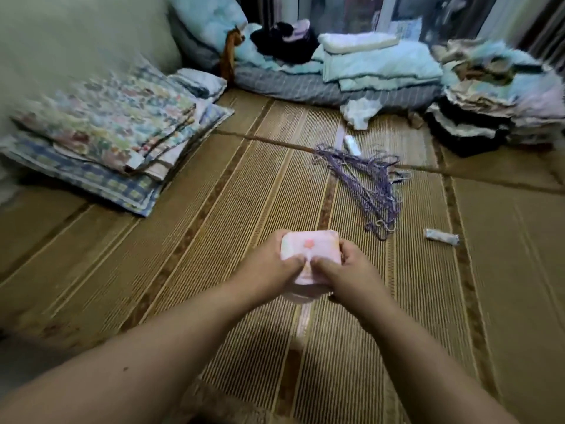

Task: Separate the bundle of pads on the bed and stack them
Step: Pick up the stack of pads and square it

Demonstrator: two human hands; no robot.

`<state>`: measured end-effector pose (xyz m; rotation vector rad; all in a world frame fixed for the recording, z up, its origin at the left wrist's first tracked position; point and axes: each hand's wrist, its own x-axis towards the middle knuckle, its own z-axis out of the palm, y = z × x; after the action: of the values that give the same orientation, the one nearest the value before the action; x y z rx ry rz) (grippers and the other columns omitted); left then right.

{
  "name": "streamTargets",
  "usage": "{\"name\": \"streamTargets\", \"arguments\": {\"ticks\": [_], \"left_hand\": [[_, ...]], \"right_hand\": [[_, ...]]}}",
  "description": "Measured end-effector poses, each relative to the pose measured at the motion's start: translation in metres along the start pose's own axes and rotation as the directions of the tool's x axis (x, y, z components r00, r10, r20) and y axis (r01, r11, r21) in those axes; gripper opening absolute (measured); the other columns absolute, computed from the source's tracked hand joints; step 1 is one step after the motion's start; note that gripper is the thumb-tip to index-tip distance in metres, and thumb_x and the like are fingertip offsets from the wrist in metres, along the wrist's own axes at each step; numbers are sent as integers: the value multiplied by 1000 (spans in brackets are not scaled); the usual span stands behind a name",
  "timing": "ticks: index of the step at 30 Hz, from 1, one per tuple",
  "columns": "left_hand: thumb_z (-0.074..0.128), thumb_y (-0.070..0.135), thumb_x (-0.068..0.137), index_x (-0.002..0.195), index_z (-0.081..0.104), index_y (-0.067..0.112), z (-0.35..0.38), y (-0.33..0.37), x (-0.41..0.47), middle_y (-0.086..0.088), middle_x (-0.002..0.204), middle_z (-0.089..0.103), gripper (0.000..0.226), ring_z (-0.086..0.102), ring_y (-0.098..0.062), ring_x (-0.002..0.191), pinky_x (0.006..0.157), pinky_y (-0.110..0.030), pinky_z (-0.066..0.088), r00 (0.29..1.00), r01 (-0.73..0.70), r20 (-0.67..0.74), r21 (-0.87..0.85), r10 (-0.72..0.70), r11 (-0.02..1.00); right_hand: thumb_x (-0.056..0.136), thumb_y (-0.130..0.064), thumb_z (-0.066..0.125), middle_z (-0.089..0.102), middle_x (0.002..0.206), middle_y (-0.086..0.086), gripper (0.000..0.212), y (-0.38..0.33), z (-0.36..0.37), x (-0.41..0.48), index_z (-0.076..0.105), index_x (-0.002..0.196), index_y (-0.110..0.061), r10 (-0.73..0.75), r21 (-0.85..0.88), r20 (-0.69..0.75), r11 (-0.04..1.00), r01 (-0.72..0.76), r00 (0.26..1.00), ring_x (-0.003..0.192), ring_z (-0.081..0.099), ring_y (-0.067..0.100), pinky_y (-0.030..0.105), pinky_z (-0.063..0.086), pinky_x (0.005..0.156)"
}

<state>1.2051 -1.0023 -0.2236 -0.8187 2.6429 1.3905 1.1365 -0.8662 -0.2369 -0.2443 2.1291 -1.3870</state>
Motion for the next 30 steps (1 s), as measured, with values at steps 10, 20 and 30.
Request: {"name": "streamTargets", "arguments": {"ticks": [10,20,30], "left_hand": [[58,29,88,131,44,30,-155,166,-113,3,109,61,46,60,-13,91,77,-31,52,986,-36,-167,-137,13,990],[65,30,83,140,34,37,-244,101,-166,6,114,59,64,60,-10,95,81,-29,53,946,-68,-323,-282,-28,957],[65,31,79,143,30,39,-418,-62,-183,11,120,58,74,59,-8,101,83,-26,49,954,14,-294,-173,-65,985]], "right_hand": [[82,-33,64,68,100,1,34,-223,-61,-114,53,113,-25,-174,-46,148,982,182,974,86,68,22,42,57,71],[87,-29,63,67,103,3,38,-283,35,-137,50,123,-25,-240,-90,347,954,287,907,79,69,16,21,48,52],[88,-24,63,70,98,2,32,-333,270,-126,53,119,-23,-194,-48,456,969,242,869,64,70,7,16,46,45]]}}
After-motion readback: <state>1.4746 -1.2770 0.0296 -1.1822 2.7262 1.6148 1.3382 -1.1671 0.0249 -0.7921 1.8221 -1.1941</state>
